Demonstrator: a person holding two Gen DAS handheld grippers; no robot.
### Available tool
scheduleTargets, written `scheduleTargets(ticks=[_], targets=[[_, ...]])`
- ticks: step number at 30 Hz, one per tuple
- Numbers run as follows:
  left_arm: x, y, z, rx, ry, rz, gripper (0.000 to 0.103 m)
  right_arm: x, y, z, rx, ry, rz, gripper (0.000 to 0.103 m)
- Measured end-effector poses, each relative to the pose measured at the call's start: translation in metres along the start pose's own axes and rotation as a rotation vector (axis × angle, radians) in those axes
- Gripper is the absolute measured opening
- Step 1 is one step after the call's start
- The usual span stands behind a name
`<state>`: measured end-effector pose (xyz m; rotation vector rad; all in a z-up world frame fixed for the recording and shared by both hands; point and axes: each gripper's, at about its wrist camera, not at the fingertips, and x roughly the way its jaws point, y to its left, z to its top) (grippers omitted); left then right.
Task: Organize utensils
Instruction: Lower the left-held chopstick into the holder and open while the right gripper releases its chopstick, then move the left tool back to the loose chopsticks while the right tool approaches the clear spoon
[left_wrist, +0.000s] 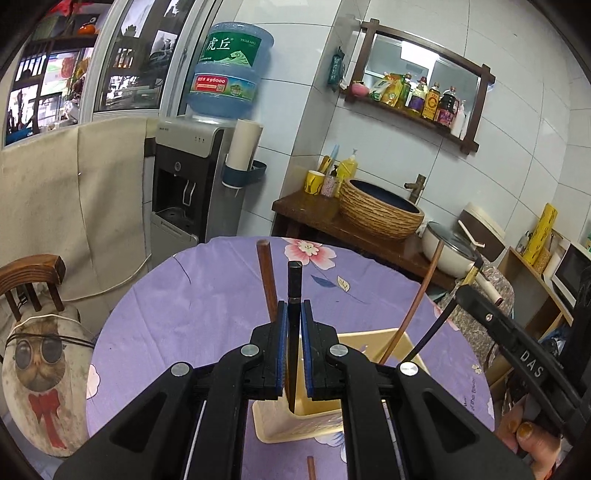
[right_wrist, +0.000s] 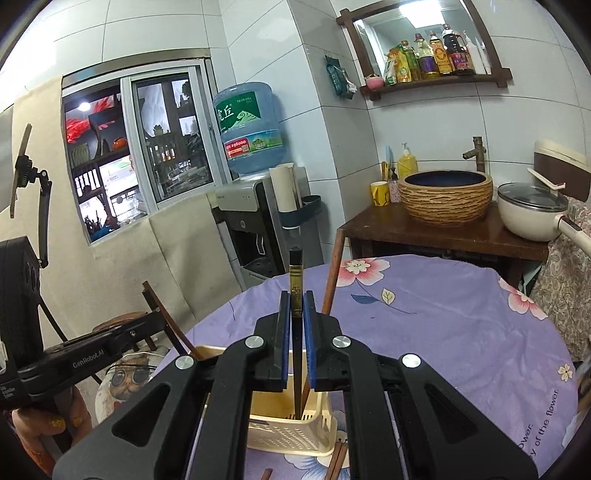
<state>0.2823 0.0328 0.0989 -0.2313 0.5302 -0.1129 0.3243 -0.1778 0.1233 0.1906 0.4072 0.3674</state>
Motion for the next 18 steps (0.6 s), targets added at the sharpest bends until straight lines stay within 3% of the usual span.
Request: scheduleTargets(ticks=[10,12,13,14,15,16,18], targets=[[0.000,-0.007,-0.006,0.050,-0.036,0.050,0.009,0.000,-0.009,-0.003,0.034,-0.007,0.015,0.008],[-0.001,-0.008,-0.008,0.066,-0.041,0.056,0.020,-0.001,-0.008,-0.005,0.023,-0.011,0.014,0.010],[-0.003,-0.009,-0.008,0.072,-0.045,0.056,0.032,-0.002,-0.006,-0.006,0.014,-0.017,0.008,0.012],[-0.005,-0.009,-0.009,0.076,-0.052,0.057,0.044,-0.004,-0.005,-0.007,0.003,-0.022,0.003,0.022],[-0.008,-0.011,-0.010,0.082,-0.064,0.058,0.048,-0.006,-0.005,-0.008,-0.004,-0.026,0.002,0.036],[-0.011,-0.013,-0.012,0.094,-0.079,0.063,0.054,-0.009,-0.004,-0.009,-0.011,-0.036,0.000,0.042],[-0.017,-0.017,-0.015,0.118,-0.095,0.073,0.059,-0.014,-0.003,-0.011,-0.020,-0.050,-0.015,0.044]])
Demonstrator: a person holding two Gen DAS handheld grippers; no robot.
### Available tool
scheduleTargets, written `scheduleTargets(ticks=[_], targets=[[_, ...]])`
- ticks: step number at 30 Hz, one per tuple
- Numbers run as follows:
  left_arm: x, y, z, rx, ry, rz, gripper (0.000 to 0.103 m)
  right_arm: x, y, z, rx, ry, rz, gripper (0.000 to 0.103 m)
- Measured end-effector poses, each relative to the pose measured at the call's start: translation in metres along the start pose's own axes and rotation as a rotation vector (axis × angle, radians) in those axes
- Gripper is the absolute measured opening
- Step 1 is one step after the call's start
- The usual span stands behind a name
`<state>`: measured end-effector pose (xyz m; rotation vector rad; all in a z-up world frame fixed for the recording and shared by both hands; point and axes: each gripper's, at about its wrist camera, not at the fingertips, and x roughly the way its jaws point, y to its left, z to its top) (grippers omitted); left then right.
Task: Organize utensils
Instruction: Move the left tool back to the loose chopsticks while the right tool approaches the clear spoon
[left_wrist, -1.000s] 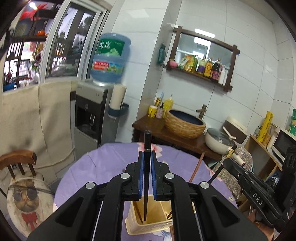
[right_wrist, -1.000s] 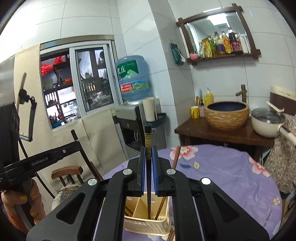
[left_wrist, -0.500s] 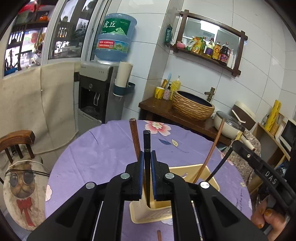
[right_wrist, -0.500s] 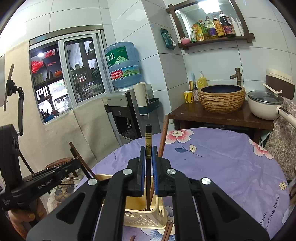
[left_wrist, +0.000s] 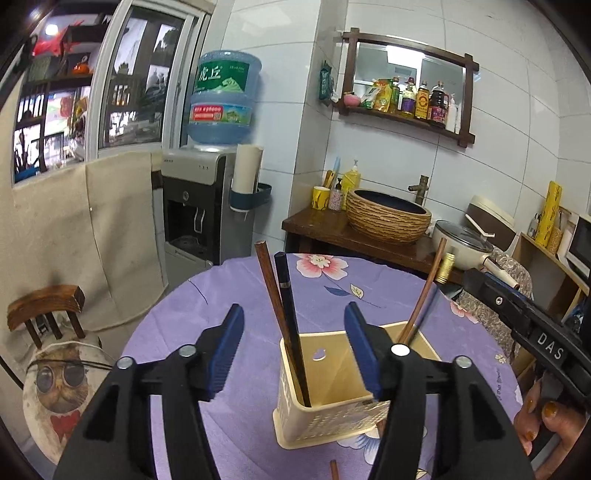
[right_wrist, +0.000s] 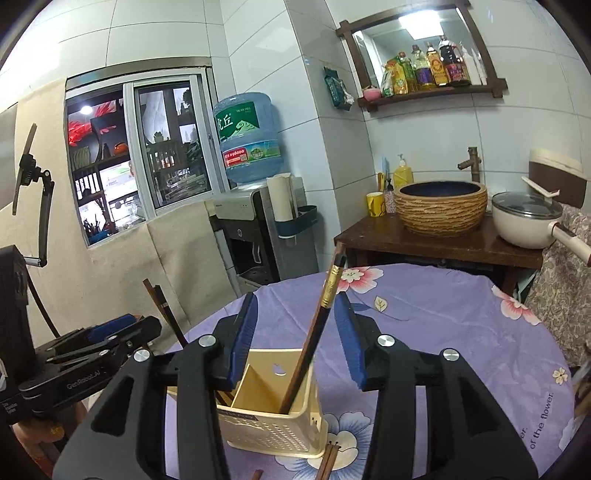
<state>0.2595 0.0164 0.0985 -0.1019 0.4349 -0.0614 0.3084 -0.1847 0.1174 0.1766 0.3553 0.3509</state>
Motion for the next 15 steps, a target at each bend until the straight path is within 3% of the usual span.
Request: scheduleTargets(ticks=[2,7,11,15], targets=[[-0.005,-0.003,-0.003,0.017,-0.008,0.000,0.070,-0.005,-0.001,-0.003,0.000,0.005,-0.010,0.044],[-0.018,-0.003,-0.017,0.017,-0.008,-0.006,0.083,-0.024,0.001,-0.014,-0.010,0.026,-0.035,0.047],[-0.029,0.000,-0.034,0.005,0.017,-0.012,0.096,-0.045,0.008,-0.029,-0.060,0.026,-0.073,0.057],[-0.031,0.002,-0.063,0.053,0.108,-0.011,0.097,-0.058,0.008,-0.060,-0.080,0.084,-0.096,0.068]])
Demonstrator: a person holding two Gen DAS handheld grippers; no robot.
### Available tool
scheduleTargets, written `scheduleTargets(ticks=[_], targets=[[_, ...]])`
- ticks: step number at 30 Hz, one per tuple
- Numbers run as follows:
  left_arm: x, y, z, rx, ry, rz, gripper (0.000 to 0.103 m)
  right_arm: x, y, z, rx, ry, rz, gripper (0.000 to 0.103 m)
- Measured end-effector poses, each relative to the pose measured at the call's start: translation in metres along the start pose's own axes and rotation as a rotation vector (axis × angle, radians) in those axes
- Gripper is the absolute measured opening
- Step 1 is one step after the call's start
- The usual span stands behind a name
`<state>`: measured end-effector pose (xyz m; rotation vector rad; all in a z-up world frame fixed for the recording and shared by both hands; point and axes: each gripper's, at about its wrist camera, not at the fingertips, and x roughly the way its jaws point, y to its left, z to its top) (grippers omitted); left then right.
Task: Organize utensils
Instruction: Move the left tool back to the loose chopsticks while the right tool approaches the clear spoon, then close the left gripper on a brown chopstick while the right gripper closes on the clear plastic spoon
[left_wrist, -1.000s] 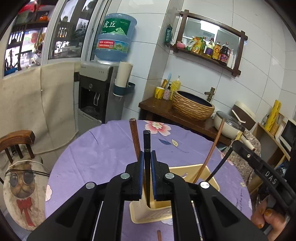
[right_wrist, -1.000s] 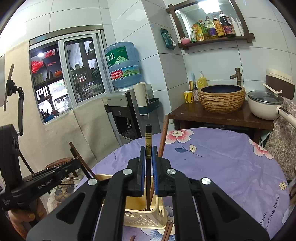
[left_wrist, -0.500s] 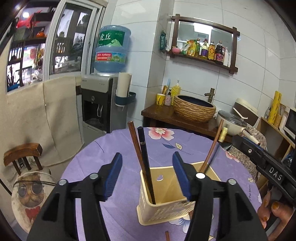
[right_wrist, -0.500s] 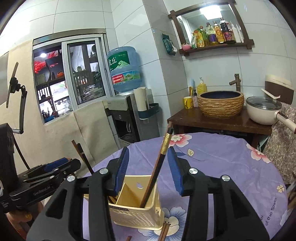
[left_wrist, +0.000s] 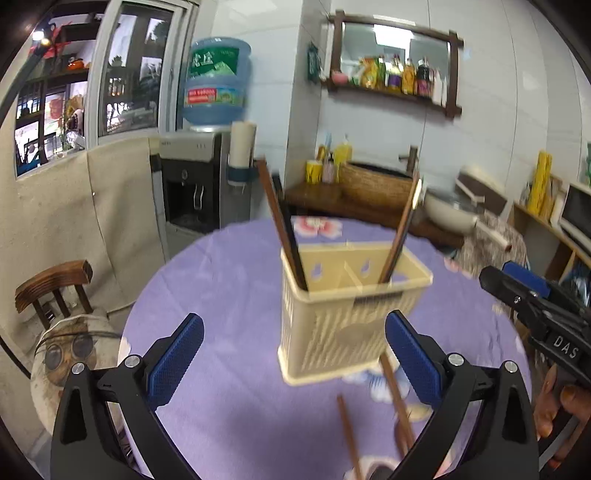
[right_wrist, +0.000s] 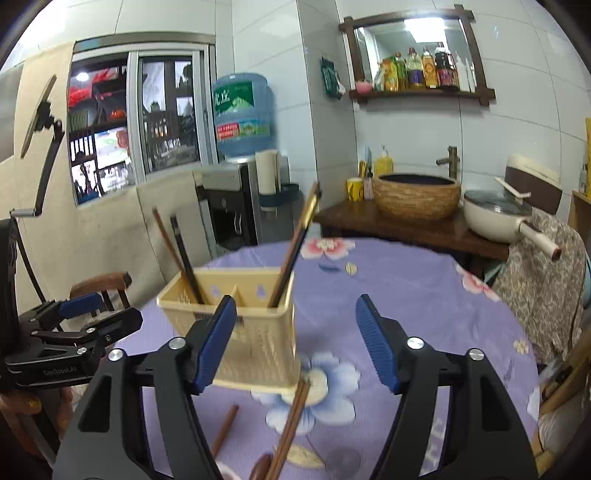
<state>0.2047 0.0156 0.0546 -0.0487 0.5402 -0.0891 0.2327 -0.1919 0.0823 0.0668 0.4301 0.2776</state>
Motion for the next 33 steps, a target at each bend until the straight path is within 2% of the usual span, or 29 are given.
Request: scheduleTargets(ticks=[4,9,13,18,22,26,31,33], targets=[[0.008,0.005,-0.035,-0.011,0.106,0.009,0.097,0.010,-0.003,-0.043,0.006,0.124,-0.005,0.068],[0.020,0.008,-0.071,-0.016,0.194,0.050,0.095,0.027,-0.005,-0.091,0.031,0.263,-0.019,0.068],[0.030,0.003,-0.087,-0.014,0.259,0.020,0.082,0.023,-0.004,-0.105,-0.001,0.271,-0.048,0.067],[0.033,-0.006,-0.096,0.007,0.283,0.002,0.078,0.016,-0.015,-0.110,-0.020,0.269,-0.105,0.067],[0.037,-0.007,-0.100,-0.005,0.294,0.000,0.078,0.016,-0.032,-0.120,0.021,0.317,-0.146,0.064],[0.042,-0.009,-0.103,-0.003,0.316,0.002,0.072,0.020,-0.035,-0.130,0.040,0.366,-0.146,0.059],[0.041,-0.010,-0.103,0.001,0.315,0.003,0.072,0.028,-0.029,-0.137,0.029,0.407,-0.148,0.059],[0.041,-0.010,-0.103,0.000,0.314,0.006,0.072,0.031,-0.028,-0.139,0.022,0.416,-0.160,0.055]])
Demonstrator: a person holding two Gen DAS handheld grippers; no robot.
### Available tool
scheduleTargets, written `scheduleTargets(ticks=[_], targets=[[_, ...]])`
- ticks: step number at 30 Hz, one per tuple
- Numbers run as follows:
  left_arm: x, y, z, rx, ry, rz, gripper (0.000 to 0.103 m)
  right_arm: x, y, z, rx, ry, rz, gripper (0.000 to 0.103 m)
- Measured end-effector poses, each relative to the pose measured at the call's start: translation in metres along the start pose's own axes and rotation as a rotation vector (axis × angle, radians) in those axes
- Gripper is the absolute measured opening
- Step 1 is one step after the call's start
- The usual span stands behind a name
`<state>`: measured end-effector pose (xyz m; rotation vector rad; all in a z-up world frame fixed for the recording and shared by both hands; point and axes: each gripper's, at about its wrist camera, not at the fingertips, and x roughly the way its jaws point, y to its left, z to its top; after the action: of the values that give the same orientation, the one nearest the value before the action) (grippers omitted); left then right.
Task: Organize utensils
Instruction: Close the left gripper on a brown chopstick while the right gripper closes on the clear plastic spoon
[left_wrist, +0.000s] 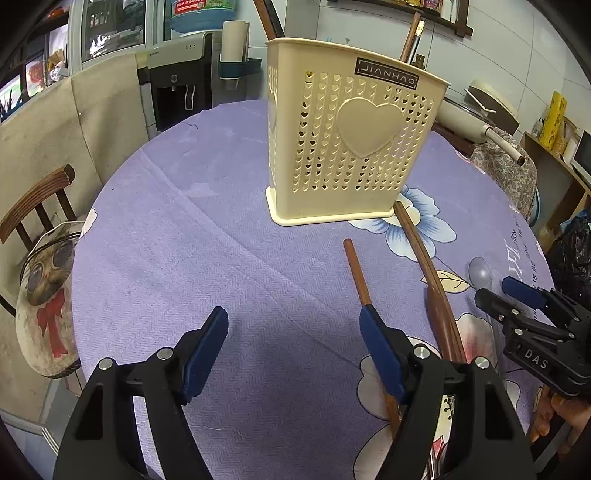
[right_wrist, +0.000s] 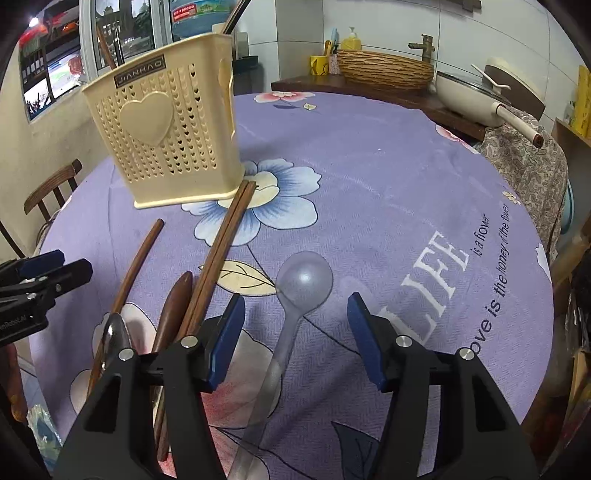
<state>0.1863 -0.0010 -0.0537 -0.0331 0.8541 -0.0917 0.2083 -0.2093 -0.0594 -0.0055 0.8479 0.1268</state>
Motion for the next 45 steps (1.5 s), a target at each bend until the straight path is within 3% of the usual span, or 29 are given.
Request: scheduleTargets(ticks=[12,17,21,30,34,42,45], targets=[[0.004,-0.002,0.002,0.001,0.008,-0.006,0.072,0.015,0.004,0.004,0.002,0.029,-0.029,0.046],[0.009,-0.008,0.006,0.012,0.019,-0.015,0.066,0.020,0.004,0.012,0.003,0.032,-0.032,0.037],[0.014,-0.018,0.009,0.036,0.031,-0.027,0.061,0.022,0.006,0.014,0.000,0.029,-0.032,0.036],[0.030,-0.039,0.018,0.082,0.066,-0.043,0.045,0.023,0.004,0.015,-0.002,0.028,-0.024,0.036],[0.041,-0.047,0.018,0.099,0.097,-0.032,0.023,0.023,0.004,0.014,-0.002,0.028,-0.025,0.036],[0.045,-0.056,0.019,0.108,0.093,-0.001,0.009,0.023,0.004,0.015,-0.003,0.027,-0.026,0.036],[0.047,-0.057,0.021,0.098,0.094,-0.011,0.009,0.023,0.004,0.015,-0.004,0.028,-0.026,0.036]])
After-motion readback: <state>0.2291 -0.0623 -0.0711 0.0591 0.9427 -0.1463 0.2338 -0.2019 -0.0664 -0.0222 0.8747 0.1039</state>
